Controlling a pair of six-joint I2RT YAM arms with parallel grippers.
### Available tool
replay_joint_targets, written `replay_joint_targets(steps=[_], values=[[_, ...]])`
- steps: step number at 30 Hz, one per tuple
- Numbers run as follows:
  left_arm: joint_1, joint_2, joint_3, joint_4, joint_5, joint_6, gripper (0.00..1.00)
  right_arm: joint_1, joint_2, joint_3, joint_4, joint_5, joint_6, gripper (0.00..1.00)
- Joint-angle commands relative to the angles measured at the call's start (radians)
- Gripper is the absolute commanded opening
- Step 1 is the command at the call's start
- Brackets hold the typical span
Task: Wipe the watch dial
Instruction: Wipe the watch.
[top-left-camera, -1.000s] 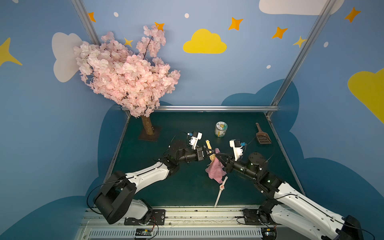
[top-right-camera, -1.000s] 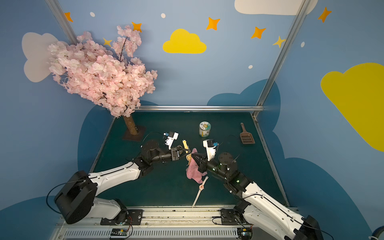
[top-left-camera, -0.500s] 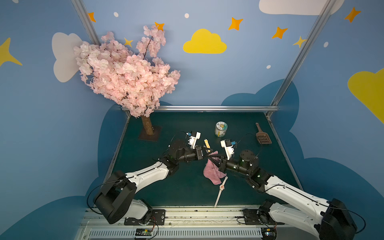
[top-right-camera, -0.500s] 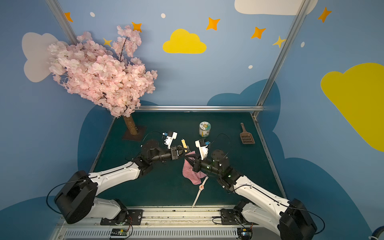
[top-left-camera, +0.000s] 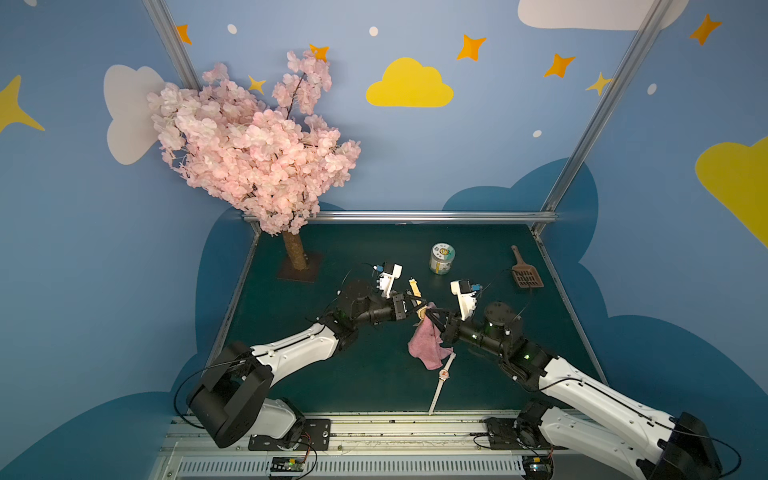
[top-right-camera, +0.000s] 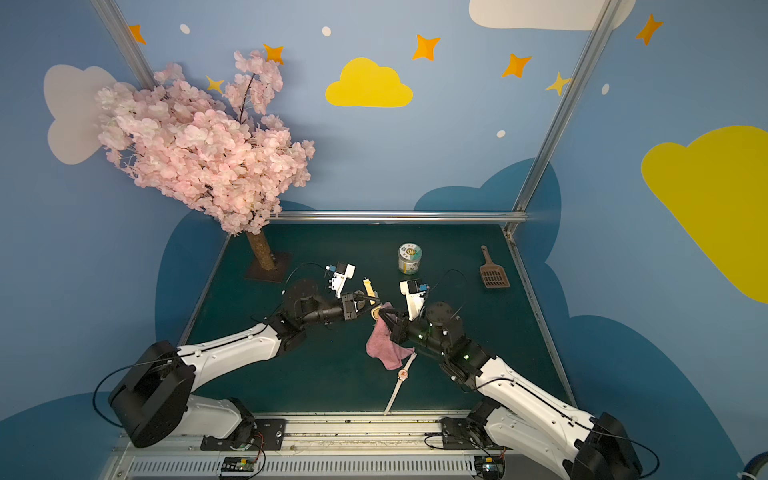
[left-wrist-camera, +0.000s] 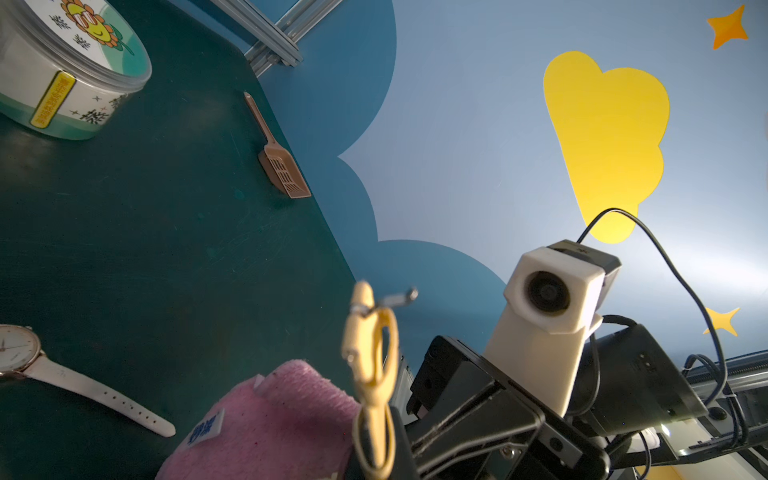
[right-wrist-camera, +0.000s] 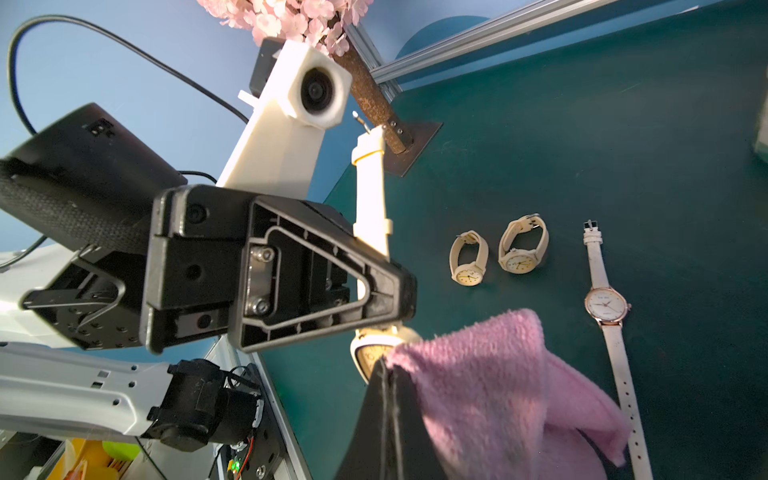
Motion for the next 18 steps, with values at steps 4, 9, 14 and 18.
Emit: replay_joint_targets(steps=[4, 9, 14, 18], values=[[-0.011, -0.015, 0.014, 0.049, 0.042, 0.003, 0.03, 0.019, 0.042, 0.056, 0.003, -0.123, -0.045, 0.0], [-0.013, -0.013, 0.015, 0.047, 0.042, 0.0, 0.03, 0.02, -0.011, 0.047, -0.135, 0.107, -0.025, 0.0], [-0.013, -0.018, 0.015, 0.044, 0.042, 0.0, 0.03, 0.005, -0.075, 0.021, -0.27, 0.27, 0.015, 0.0], [-0.012, -0.019, 0.018, 0.035, 0.04, 0.004, 0.03, -0.016, -0.131, 0.007, -0.345, 0.323, 0.021, 0.0]])
